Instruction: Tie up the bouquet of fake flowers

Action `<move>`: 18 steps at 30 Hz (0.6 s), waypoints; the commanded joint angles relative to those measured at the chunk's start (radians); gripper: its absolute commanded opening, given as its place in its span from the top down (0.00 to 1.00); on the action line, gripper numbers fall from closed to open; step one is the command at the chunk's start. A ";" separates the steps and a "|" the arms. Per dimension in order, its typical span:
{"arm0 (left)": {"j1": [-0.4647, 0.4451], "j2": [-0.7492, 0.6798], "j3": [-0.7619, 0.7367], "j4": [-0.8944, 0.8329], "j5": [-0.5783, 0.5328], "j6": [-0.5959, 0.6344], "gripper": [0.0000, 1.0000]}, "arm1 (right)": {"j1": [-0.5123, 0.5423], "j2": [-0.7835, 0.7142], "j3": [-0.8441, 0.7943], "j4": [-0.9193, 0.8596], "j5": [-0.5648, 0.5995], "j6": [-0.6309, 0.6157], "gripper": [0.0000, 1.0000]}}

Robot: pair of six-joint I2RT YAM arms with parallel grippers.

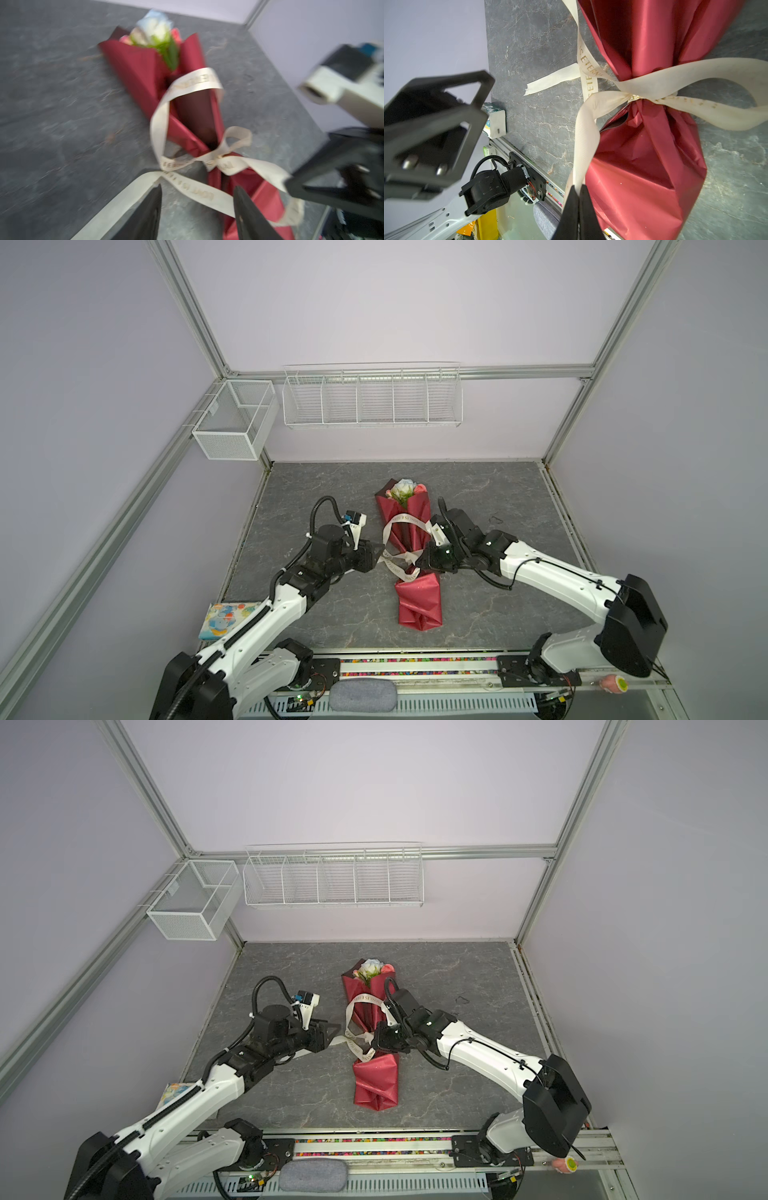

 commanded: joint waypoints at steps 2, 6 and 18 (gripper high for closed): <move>0.019 0.168 0.157 -0.126 -0.033 0.050 0.43 | 0.008 -0.010 0.014 -0.014 0.016 -0.013 0.93; 0.022 0.323 0.309 -0.204 0.015 0.136 0.41 | 0.007 0.000 0.025 -0.022 0.019 -0.017 0.93; 0.020 0.489 0.433 -0.181 0.135 0.467 0.41 | 0.007 0.034 0.067 -0.049 0.012 -0.025 0.93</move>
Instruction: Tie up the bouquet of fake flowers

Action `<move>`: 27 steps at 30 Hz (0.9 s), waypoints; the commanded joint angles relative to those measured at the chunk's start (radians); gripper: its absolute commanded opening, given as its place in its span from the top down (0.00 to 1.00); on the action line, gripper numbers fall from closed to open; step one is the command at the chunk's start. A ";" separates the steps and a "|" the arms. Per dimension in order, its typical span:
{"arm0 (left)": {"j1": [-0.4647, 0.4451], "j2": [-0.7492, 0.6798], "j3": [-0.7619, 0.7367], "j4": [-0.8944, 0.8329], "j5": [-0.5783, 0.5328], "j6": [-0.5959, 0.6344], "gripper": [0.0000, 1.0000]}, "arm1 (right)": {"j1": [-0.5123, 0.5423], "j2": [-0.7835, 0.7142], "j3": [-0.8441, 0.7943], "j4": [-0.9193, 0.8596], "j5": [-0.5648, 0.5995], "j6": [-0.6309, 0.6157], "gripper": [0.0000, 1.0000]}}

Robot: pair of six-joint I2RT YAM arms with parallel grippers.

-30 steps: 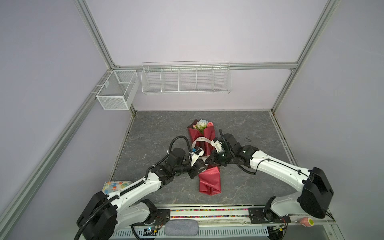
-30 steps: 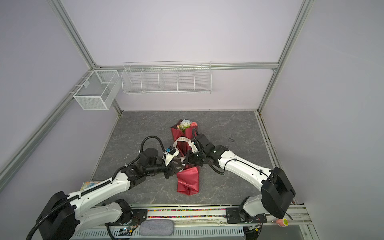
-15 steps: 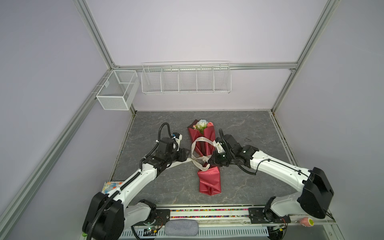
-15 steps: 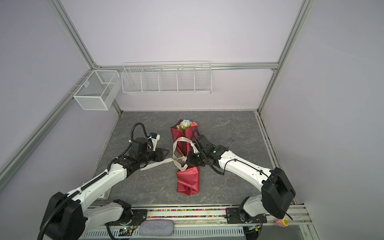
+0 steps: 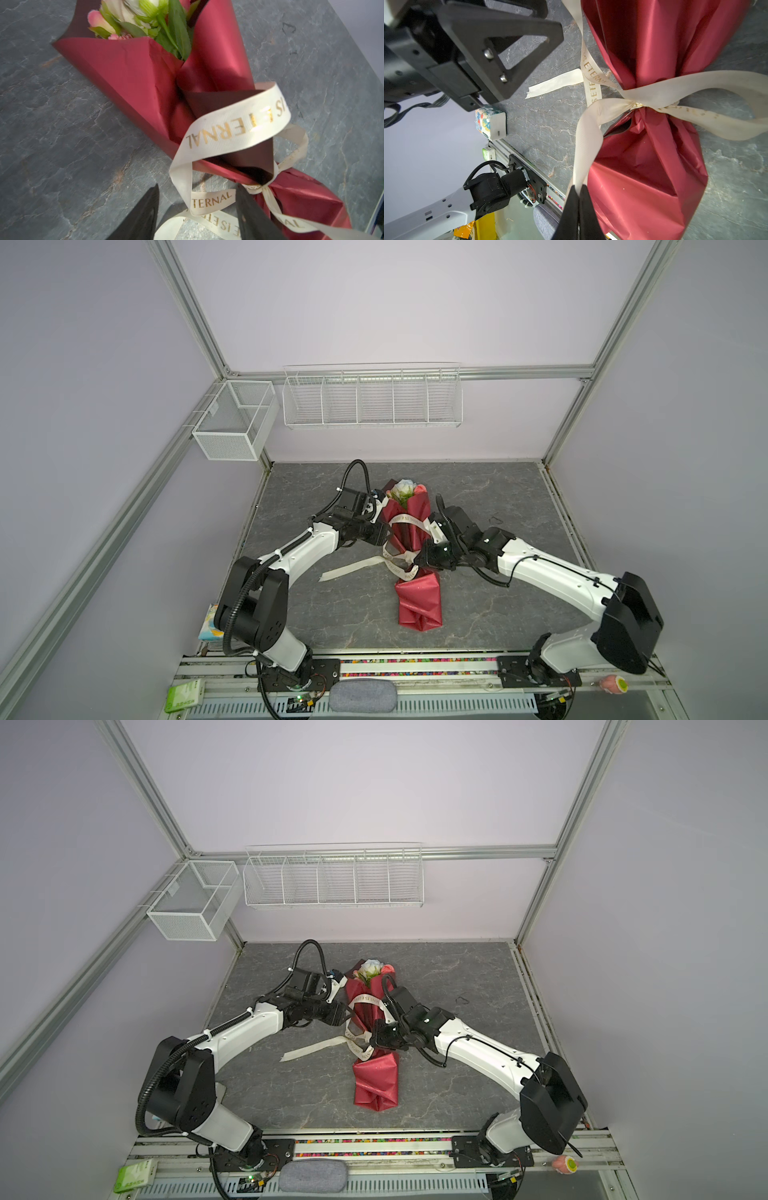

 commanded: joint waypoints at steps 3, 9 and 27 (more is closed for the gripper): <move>0.001 0.001 0.004 0.102 0.046 0.166 0.41 | 0.006 0.010 0.020 -0.033 0.007 -0.008 0.93; 0.000 0.055 0.053 0.106 0.096 0.240 0.48 | 0.006 0.012 0.022 -0.036 0.011 0.000 0.93; -0.003 -0.203 -0.024 -0.041 0.007 0.093 1.00 | 0.005 -0.035 -0.002 -0.034 0.089 0.035 0.93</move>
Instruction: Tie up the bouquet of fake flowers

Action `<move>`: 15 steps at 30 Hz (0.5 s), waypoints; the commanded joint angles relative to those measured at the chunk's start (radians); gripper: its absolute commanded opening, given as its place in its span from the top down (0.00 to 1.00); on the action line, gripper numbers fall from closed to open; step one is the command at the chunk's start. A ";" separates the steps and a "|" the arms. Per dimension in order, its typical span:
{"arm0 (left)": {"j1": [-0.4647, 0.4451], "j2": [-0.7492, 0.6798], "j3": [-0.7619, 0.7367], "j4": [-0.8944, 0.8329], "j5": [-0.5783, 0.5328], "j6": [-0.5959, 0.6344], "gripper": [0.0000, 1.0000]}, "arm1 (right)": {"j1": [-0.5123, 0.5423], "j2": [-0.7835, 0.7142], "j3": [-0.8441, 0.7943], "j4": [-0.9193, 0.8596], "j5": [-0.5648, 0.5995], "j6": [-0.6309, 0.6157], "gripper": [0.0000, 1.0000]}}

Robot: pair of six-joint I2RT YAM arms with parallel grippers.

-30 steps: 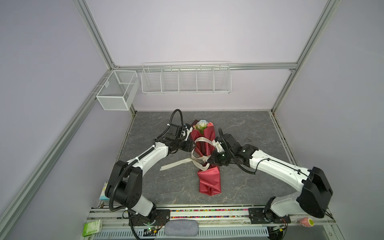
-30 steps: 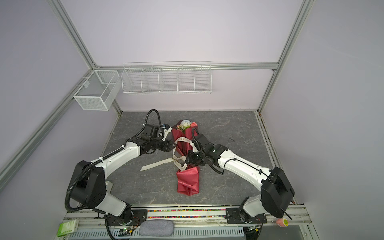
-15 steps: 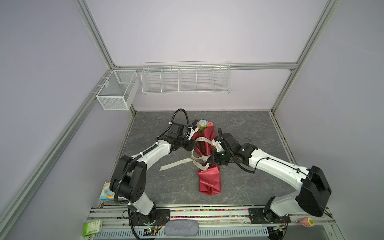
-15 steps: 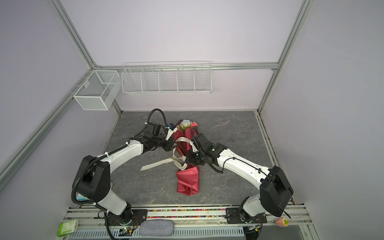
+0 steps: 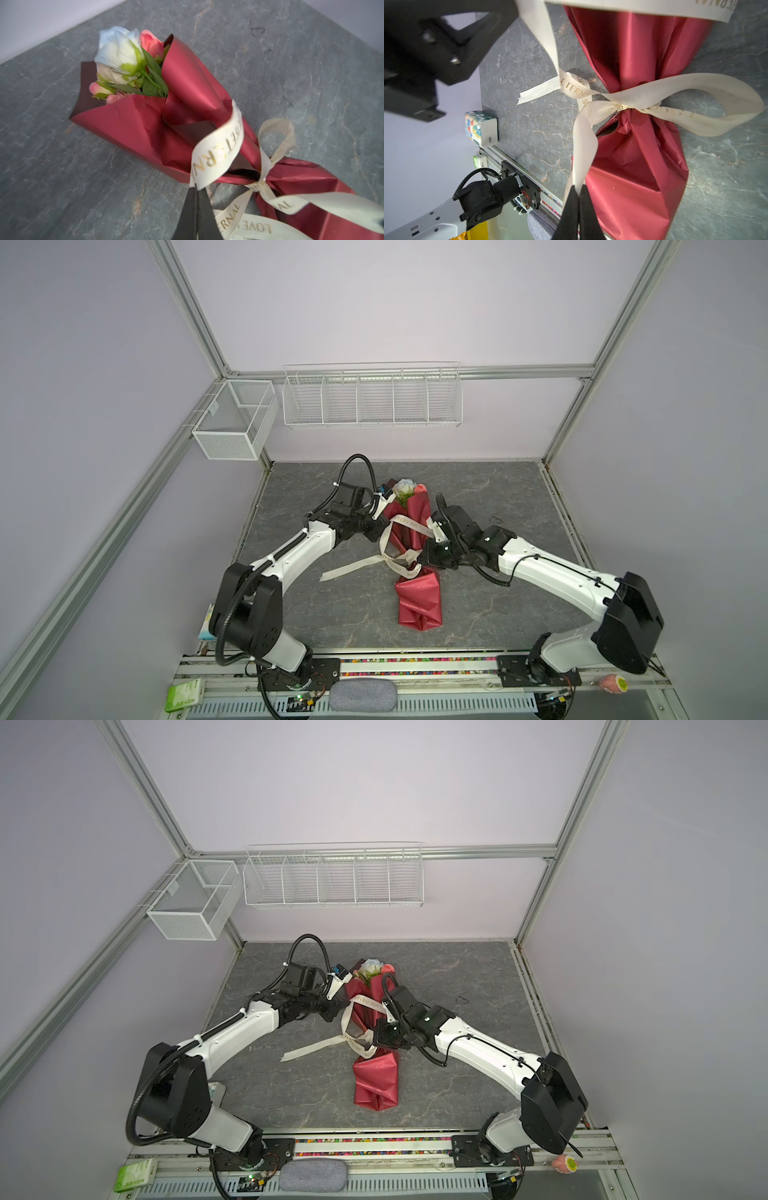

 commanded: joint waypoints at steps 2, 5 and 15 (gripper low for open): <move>-0.008 -0.185 -0.094 -0.062 -0.028 -0.189 1.00 | 0.006 -0.031 -0.015 0.017 0.040 0.031 0.93; -0.044 -0.350 -0.211 -0.041 0.032 -0.270 1.00 | 0.000 -0.029 -0.016 0.032 0.053 0.059 0.93; -0.187 -0.885 -0.511 0.167 0.166 -0.065 1.00 | -0.021 0.039 0.006 0.069 -0.005 0.076 0.93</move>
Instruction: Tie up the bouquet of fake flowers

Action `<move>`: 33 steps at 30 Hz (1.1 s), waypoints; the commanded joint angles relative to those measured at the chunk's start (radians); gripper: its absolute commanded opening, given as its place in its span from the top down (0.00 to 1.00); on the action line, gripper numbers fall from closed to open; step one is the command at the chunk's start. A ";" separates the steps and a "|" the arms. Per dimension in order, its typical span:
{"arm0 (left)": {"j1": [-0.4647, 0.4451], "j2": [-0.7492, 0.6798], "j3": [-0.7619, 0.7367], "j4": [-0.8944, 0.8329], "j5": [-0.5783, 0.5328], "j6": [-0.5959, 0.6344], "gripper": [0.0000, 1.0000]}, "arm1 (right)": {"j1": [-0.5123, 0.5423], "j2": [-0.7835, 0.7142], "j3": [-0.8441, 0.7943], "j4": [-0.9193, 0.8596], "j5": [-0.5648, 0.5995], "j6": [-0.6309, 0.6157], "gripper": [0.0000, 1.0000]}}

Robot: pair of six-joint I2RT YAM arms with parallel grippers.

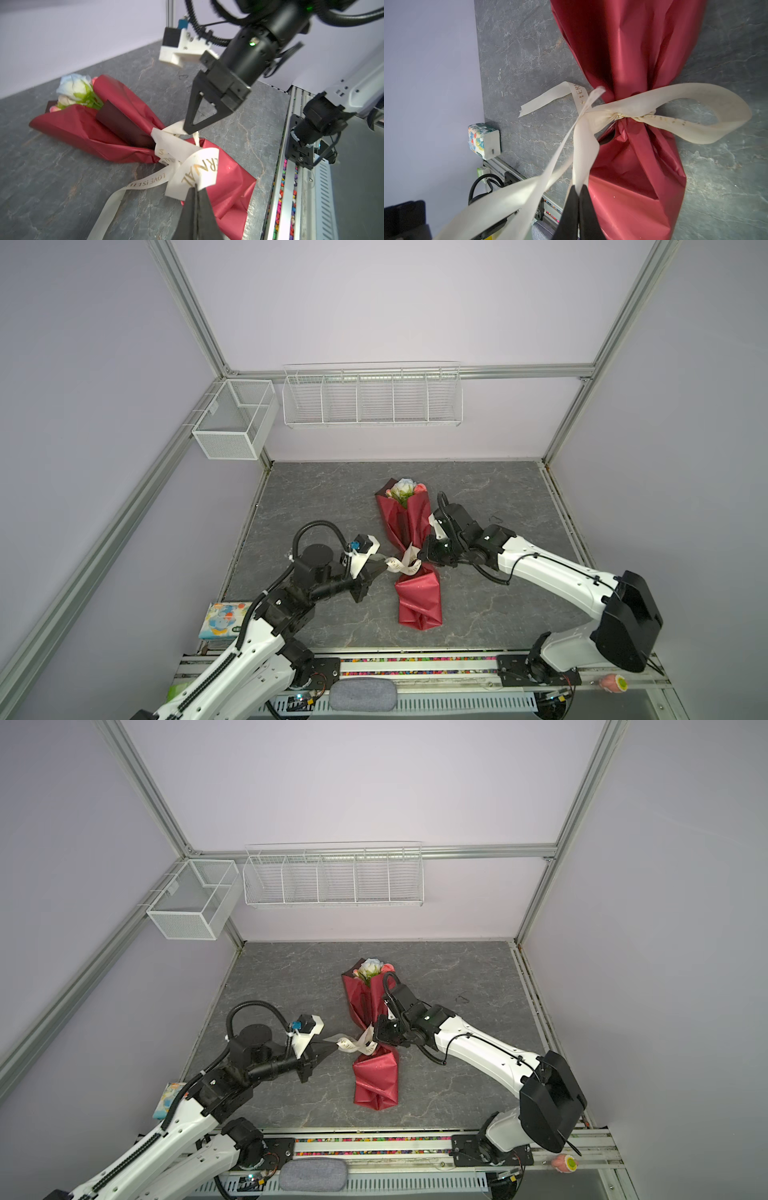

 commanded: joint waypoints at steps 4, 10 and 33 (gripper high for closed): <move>-0.023 -0.014 0.057 -0.061 0.230 0.256 1.00 | -0.013 0.040 0.009 0.050 -0.046 0.025 0.93; -0.248 0.225 0.187 -0.157 0.086 0.389 1.00 | -0.023 0.051 0.016 0.066 -0.069 0.020 0.93; -0.411 0.718 0.454 0.148 0.031 0.002 1.00 | -0.076 -0.010 -0.010 0.061 -0.095 0.007 0.93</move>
